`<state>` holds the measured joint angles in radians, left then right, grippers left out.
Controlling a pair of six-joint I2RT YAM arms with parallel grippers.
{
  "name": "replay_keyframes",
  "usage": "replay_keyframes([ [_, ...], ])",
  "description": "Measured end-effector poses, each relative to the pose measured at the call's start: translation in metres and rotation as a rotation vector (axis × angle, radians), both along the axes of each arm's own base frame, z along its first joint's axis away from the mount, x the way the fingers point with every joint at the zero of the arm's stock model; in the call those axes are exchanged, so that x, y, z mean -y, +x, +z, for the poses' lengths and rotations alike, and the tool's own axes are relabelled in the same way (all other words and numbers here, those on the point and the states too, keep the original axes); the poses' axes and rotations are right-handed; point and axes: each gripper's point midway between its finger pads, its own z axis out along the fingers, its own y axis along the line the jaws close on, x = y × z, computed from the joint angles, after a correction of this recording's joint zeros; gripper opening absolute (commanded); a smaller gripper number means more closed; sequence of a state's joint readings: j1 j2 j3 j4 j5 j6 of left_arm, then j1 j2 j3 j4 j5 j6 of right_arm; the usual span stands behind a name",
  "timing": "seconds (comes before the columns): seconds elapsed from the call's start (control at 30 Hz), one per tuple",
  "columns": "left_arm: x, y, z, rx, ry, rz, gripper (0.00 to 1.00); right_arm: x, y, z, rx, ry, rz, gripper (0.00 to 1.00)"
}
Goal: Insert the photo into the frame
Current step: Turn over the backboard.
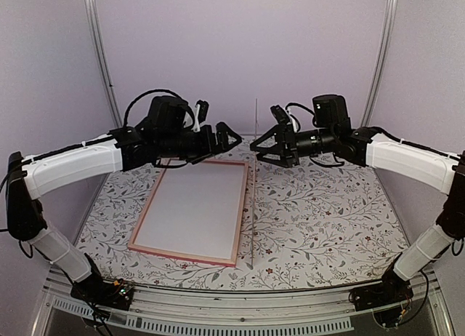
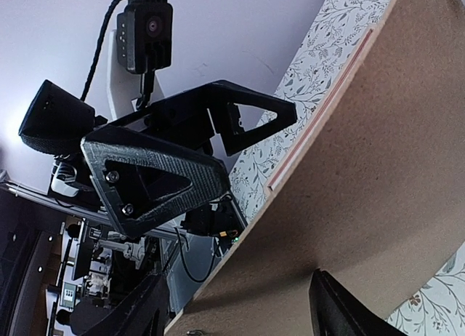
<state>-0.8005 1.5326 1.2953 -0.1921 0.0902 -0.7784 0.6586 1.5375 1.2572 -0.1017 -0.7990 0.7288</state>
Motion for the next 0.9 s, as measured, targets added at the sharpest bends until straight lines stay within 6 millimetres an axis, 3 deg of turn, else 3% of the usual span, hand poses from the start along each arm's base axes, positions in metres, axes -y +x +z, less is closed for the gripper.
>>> replay_keyframes([
  [0.33,0.009,0.006,0.027,0.029,-0.049,-0.04,0.99,-0.011,0.006,-0.003,-0.009,0.005,0.009,0.78],
  [0.53,0.018,0.016,0.018,0.009,-0.04,-0.054,0.93,-0.012,0.007,-0.005,-0.01,0.003,0.009,0.78],
  [0.9,0.005,0.023,-0.006,-0.013,0.073,-0.014,0.61,-0.009,0.01,-0.013,-0.007,-0.027,-0.014,0.79],
])
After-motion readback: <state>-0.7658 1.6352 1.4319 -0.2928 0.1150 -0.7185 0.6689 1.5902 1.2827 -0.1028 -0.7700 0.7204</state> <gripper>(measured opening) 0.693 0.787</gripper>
